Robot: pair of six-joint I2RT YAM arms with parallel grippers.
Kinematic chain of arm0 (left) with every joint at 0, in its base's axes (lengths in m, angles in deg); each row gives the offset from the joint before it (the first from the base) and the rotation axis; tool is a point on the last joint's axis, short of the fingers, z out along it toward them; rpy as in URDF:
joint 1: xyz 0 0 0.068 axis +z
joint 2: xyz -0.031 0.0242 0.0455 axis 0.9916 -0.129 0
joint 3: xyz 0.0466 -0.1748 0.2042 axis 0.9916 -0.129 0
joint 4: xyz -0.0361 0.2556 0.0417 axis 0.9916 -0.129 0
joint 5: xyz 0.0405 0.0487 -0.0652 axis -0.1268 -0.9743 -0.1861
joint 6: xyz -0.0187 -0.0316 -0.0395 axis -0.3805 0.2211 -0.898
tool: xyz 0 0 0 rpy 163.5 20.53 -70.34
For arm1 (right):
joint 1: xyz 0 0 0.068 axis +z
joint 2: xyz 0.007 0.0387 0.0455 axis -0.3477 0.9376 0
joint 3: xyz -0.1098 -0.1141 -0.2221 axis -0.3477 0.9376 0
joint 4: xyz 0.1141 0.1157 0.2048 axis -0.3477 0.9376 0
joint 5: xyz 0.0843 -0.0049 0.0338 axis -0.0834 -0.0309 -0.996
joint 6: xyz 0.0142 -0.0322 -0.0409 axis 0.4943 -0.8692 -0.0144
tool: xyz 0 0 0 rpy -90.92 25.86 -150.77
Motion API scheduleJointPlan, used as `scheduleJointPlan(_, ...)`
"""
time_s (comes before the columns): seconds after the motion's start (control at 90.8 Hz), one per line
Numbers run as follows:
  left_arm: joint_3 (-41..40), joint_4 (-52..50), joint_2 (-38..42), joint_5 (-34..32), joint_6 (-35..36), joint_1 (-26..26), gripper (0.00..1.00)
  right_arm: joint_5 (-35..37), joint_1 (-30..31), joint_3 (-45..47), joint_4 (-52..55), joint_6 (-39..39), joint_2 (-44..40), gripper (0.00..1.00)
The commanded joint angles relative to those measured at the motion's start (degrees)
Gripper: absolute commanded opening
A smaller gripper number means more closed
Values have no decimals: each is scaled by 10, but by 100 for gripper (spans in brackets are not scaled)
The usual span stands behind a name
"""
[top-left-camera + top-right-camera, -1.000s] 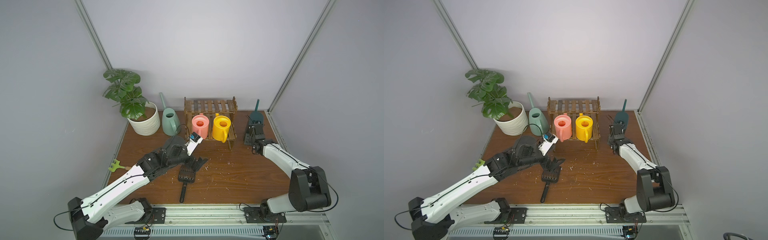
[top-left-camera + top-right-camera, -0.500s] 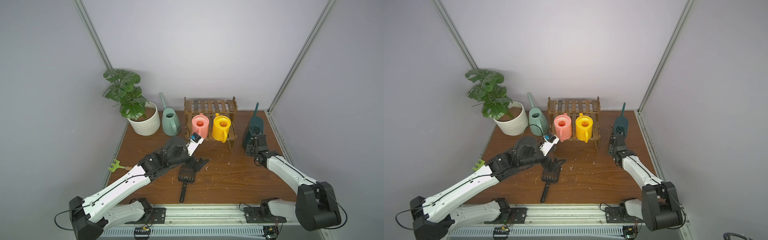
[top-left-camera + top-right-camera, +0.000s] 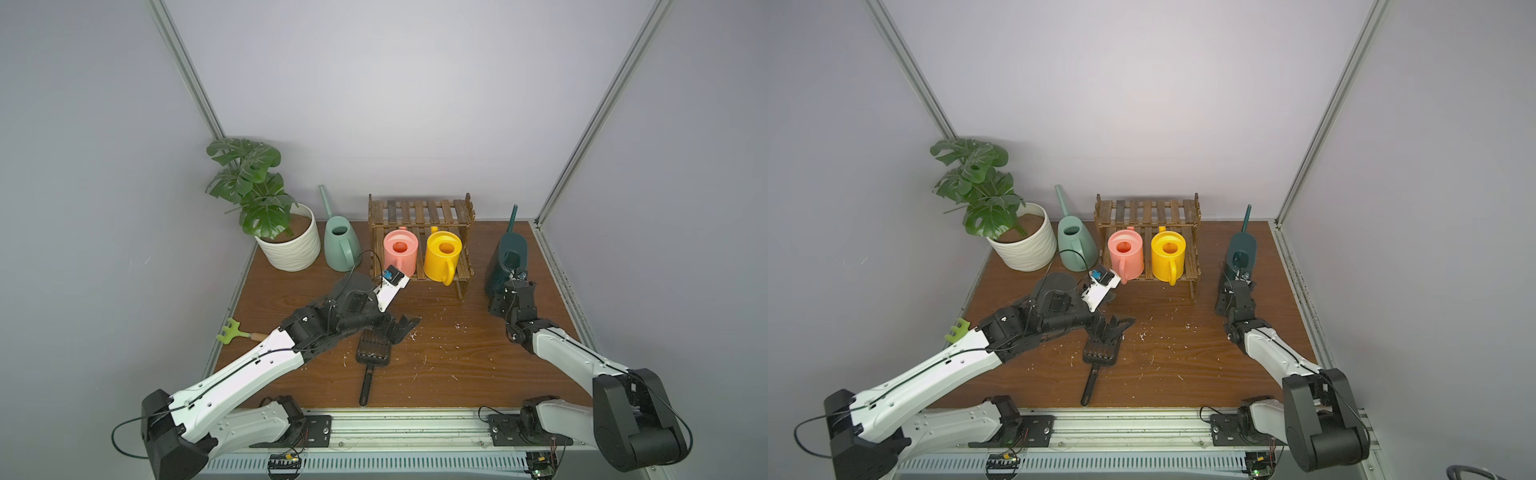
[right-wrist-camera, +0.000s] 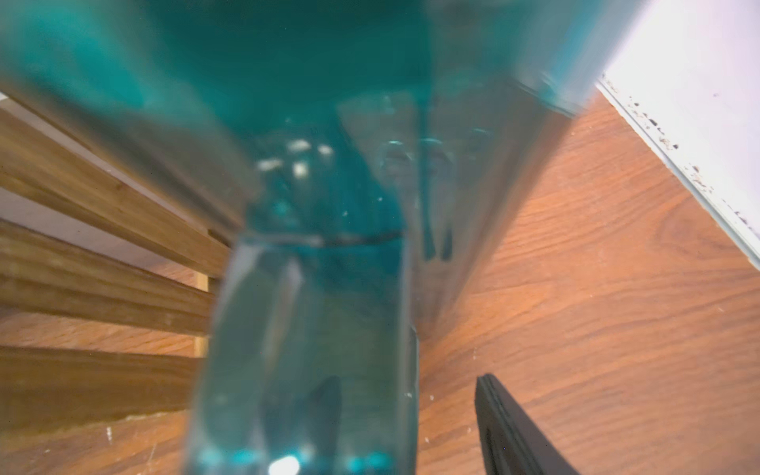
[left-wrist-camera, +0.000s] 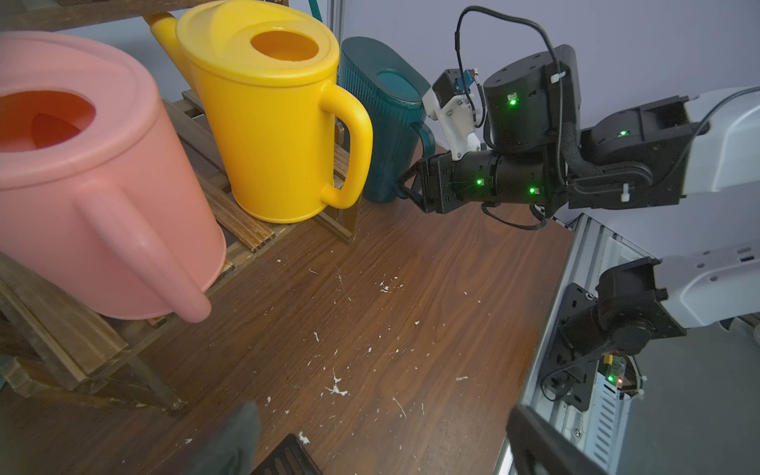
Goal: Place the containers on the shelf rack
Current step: 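Pick up a container from the corner of the board.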
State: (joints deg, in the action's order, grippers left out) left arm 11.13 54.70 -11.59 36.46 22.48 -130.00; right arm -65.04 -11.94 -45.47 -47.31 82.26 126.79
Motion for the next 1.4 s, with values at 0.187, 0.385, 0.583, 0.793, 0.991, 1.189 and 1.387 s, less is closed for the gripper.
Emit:
scheduleJointPlan(0.187, -4, 19, -9, 9, -5, 2, 96, 27, 4, 0, -4, 2, 1, 52)
scheduleJointPlan(0.385, -7, 19, -11, 8, -5, 2, 96, 29, 3, -4, -15, 2, 6, 46)
scheduleJointPlan(0.583, -5, 19, -11, 6, -5, 1, 96, 31, 4, -15, -23, 3, 23, 46)
scheduleJointPlan(0.793, -10, 19, -11, 3, -5, 2, 96, 41, 4, -16, -26, 3, 18, 35)
scheduleJointPlan(0.991, -15, 20, -12, 0, -6, 2, 96, 42, 4, -24, 0, -4, -13, 22)
scheduleJointPlan(1.189, -19, 25, -12, 1, -8, 1, 96, 40, 4, -44, 46, -10, -57, 15)
scheduleJointPlan(1.387, -21, 27, -7, -1, -10, 1, 96, 36, 5, -78, 110, -14, -107, 10)
